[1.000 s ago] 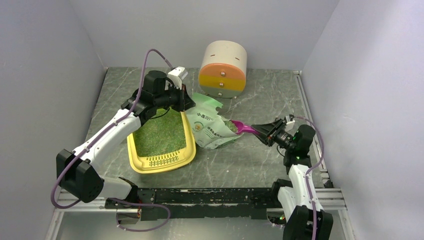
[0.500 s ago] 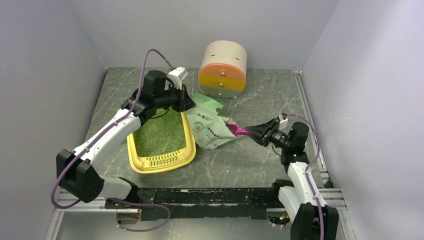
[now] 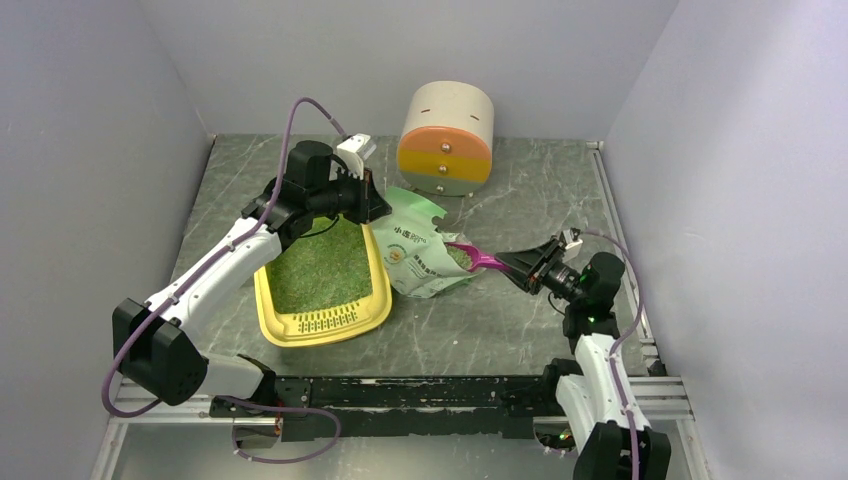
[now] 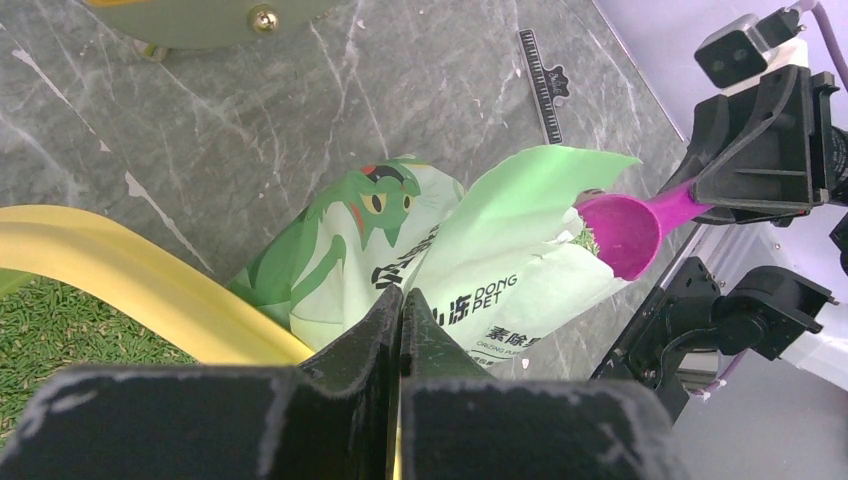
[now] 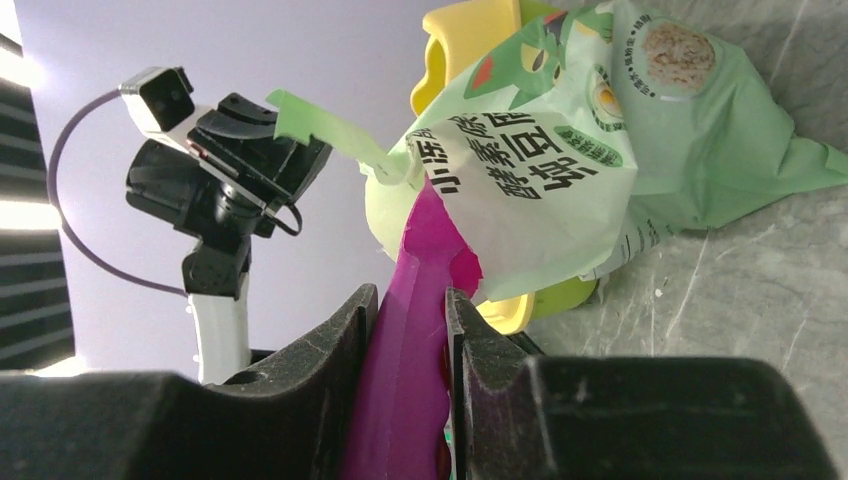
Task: Fill the litter box with clean litter
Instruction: 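Scoop the cat litter from the cat litter bag.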
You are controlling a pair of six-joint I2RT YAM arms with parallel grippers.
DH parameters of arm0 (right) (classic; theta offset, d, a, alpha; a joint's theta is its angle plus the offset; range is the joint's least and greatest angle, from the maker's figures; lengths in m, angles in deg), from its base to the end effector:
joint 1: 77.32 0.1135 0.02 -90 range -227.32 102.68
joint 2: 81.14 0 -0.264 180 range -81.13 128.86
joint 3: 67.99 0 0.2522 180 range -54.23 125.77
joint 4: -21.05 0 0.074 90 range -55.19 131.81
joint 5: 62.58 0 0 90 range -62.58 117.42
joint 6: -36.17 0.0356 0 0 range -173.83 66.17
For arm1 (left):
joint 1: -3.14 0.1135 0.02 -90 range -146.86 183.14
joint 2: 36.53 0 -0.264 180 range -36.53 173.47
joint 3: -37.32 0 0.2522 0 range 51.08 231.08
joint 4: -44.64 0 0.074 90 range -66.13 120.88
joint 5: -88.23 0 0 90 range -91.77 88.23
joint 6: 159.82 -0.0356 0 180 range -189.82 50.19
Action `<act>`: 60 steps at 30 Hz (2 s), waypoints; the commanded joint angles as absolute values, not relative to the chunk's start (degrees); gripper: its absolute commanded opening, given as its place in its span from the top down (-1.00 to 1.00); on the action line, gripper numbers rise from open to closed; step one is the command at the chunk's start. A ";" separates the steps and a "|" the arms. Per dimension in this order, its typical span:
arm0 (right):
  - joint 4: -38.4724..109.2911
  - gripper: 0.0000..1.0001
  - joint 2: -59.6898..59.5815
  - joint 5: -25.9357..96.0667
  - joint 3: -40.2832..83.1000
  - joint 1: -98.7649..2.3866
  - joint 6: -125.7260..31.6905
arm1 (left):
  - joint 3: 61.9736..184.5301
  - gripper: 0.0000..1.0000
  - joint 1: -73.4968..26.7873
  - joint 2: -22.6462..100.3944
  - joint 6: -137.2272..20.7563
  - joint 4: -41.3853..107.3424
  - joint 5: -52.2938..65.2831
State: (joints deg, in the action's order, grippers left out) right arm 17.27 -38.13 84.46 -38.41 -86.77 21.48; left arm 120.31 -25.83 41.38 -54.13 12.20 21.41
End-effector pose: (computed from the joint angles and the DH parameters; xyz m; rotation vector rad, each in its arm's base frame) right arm 0.1670 0.0025 0.2194 0.6040 1.8888 1.6494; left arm 0.2650 -0.1627 0.3449 0.5058 2.0667 -0.8887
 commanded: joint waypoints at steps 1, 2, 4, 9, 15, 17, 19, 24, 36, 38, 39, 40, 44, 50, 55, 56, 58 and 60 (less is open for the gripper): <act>11.00 1.00 -39.86 87.74 -41.16 -88.25 28.80 | 121.10 0.91 -25.77 40.61 -54.35 12.85 22.52; 7.70 1.00 -40.12 88.17 -42.38 -88.67 31.71 | 121.41 0.91 -25.72 40.63 -54.48 12.69 22.68; 6.98 1.00 -40.77 88.53 -43.13 -89.60 33.16 | 121.80 0.91 -25.73 40.76 -54.50 12.90 23.18; 24.86 1.00 -43.71 86.47 -37.30 -92.30 23.70 | 122.40 0.90 -25.77 41.04 -55.56 12.46 24.28; 23.07 1.00 -43.73 90.32 -37.85 -94.62 25.50 | 120.19 0.91 -25.76 39.52 -55.70 12.57 23.73; 26.65 1.00 -45.06 91.07 -36.64 -95.15 22.85 | 120.45 0.91 -25.77 39.49 -55.99 12.50 24.37; 33.09 1.00 -45.22 90.99 -34.66 -95.54 18.10 | 120.35 0.90 -25.77 39.49 -55.85 12.98 24.78; 37.51 1.00 -45.15 90.44 -34.01 -95.60 15.34 | 120.87 0.91 -25.77 40.33 -55.65 14.03 26.52; 28.48 1.00 -43.77 87.67 -34.43 -93.58 20.80 | 119.03 0.90 -25.75 39.49 -53.42 16.41 26.19; 28.83 1.00 -44.04 86.61 -34.38 -93.23 20.07 | 118.92 0.90 -25.77 39.57 -53.01 16.65 26.04; 27.65 1.00 -43.29 88.04 -34.90 -93.23 20.35 | 119.05 0.91 -25.77 39.61 -53.09 16.45 25.87; 26.98 1.00 -42.39 89.59 -35.37 -93.21 20.34 | 119.15 0.90 -25.77 39.59 -53.17 16.12 25.65; 28.37 1.00 -41.86 90.68 -36.76 -93.61 18.36 | 119.29 0.90 -25.77 38.92 -53.73 15.13 24.64; 12.18 1.00 -41.39 85.13 -42.61 -85.58 30.83 | 117.88 0.90 -25.77 38.41 -53.57 15.73 24.57; 12.77 1.00 -41.28 88.65 -43.40 -90.26 29.31 | 120.44 0.91 -25.77 40.12 -54.41 13.24 25.58; 10.55 1.00 -41.34 89.33 -44.26 -91.34 30.89 | 120.58 0.91 -25.77 39.99 -54.97 12.65 24.95; 7.66 1.00 -41.91 89.48 -45.33 -92.31 33.80 | 120.09 0.91 -25.77 39.33 -55.20 12.74 23.90; 9.00 1.00 -42.81 89.50 -45.08 -92.61 33.74 | 119.67 0.91 -25.77 38.91 -55.11 13.03 23.50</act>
